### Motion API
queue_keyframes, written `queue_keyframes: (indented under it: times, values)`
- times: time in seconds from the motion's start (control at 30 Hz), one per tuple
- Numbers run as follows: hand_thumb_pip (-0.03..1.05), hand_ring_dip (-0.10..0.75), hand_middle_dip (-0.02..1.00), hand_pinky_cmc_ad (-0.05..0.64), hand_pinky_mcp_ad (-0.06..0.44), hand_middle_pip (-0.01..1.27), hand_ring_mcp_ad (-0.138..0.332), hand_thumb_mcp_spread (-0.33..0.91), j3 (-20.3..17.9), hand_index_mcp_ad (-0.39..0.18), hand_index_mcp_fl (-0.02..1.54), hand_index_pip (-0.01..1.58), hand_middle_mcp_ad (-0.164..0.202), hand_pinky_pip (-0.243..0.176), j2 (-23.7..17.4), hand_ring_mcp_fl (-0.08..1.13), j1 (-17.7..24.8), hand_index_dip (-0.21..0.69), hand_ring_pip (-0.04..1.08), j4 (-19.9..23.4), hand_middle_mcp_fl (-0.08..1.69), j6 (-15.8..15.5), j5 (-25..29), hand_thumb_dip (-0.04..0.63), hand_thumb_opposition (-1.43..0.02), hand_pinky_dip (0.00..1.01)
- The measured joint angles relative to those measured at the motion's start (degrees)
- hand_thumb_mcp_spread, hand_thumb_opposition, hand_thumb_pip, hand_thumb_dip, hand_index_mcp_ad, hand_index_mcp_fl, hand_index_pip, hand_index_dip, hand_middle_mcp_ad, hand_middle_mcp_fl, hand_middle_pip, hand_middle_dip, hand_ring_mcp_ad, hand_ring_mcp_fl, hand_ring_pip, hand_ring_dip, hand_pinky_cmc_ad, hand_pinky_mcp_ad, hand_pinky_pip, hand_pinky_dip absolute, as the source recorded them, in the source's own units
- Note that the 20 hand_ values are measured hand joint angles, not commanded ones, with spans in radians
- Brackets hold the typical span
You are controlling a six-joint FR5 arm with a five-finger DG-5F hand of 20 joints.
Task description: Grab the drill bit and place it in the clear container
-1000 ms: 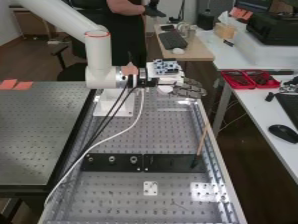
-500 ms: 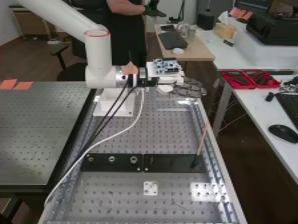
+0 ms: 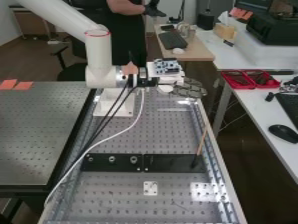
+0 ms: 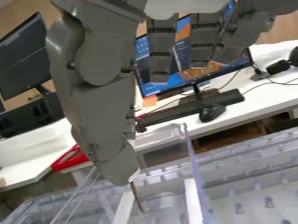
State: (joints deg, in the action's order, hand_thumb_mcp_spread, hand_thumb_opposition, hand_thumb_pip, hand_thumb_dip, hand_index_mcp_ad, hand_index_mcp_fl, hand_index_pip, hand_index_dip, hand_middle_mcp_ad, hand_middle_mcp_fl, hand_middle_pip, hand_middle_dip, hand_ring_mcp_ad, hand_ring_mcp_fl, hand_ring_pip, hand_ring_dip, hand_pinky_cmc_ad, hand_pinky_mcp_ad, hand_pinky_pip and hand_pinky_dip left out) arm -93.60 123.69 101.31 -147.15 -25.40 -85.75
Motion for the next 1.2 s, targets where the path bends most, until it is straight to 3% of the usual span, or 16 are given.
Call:
queue_keyframes:
  times: [0.2, 0.27, 0.33, 0.53, 1.2]
  values:
    - [0.35, 0.016, 0.14, 0.278, 0.168, 0.16, 0.201, 0.64, 0.7, -0.141, 1.02, 0.72, 0.059, -0.091, 0.2, 0.07, -0.1, 0.333, 0.11, -2.0, 0.21, -0.2, -0.4, 0.316, -1.02, 0.17]
    - [0.34, 0.017, 0.14, 0.278, 0.168, 0.16, 0.201, 0.59, 1.8, -0.141, 0.85, 0.61, 0.059, -0.091, 0.6, 0.06, -0.2, 0.335, 0.11, -4.5, 0.20, -0.2, -0.8, 0.316, -0.98, 0.17]
    - [0.34, 0.014, 0.14, 0.278, 0.166, 0.15, 0.199, 0.57, 2.4, -0.124, 0.60, 0.46, 0.059, -0.091, 0.9, 0.06, -0.3, 0.333, 0.10, -5.9, 0.13, -0.1, -1.3, 0.311, -0.93, 0.17]
    - [0.39, 0.014, 0.14, 0.278, 0.164, 0.15, 0.202, 0.48, 2.6, -0.087, 0.41, 0.29, 0.058, -0.089, 1.0, 0.01, -0.4, 0.328, 0.09, -5.9, 0.07, -0.2, -1.3, 0.298, -0.85, 0.17]
    - [0.41, 0.014, 0.14, 0.274, 0.157, 0.14, 0.202, 0.49, 1.6, -0.075, 0.34, 0.21, 0.058, -0.093, -0.8, 0.00, -0.3, 0.332, 0.09, -5.4, 0.07, -0.8, -0.6, 0.298, -0.80, 0.17]
